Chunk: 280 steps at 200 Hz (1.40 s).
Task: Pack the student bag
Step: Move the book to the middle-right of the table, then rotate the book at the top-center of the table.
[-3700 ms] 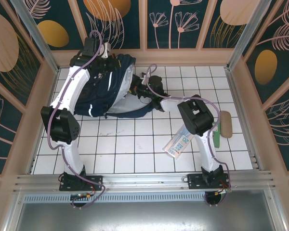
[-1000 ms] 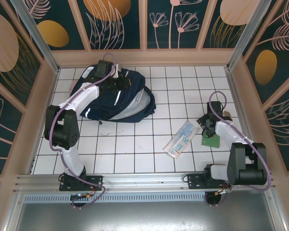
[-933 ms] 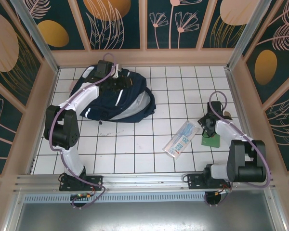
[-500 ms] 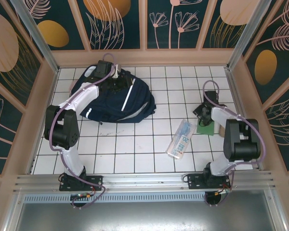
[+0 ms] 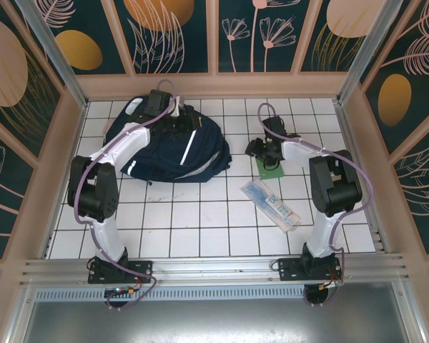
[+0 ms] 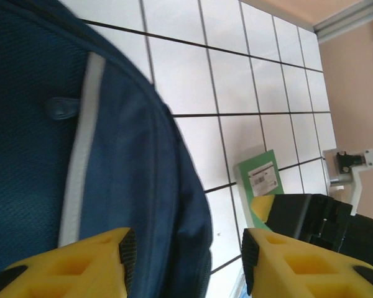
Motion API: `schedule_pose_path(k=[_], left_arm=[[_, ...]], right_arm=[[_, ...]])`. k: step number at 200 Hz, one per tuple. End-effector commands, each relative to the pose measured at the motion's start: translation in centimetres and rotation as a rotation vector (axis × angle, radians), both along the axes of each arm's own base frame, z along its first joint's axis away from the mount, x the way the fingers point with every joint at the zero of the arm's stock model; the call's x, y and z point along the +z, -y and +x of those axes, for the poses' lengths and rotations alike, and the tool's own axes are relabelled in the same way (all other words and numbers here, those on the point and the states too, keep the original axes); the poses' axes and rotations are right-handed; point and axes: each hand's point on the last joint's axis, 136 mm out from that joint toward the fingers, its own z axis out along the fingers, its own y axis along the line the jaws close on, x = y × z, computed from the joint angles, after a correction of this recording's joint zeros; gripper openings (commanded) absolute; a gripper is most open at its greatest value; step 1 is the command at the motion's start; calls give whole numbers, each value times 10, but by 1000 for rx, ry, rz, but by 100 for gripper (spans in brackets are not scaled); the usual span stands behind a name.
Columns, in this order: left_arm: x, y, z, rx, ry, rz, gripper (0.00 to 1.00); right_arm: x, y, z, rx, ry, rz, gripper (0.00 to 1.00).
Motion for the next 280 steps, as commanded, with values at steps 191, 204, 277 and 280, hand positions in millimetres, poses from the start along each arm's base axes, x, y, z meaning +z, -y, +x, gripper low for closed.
schedule_pose_path(k=[191,204,277,280], left_arm=[[-101,207,26,-274,32,-59,50],[-106,207,27,-269,24,-56,50],[-122,196,37,-208,29,25,50],[-121,195,38,-202,34,32,50]], right_arm=[[-11,71,-42,-317,-17,183,59],[-10,75,-31,-306,-9,169,59],[-12,70,8,-212,-2,148,59],[-13,69,8,-204,-3,150,59]])
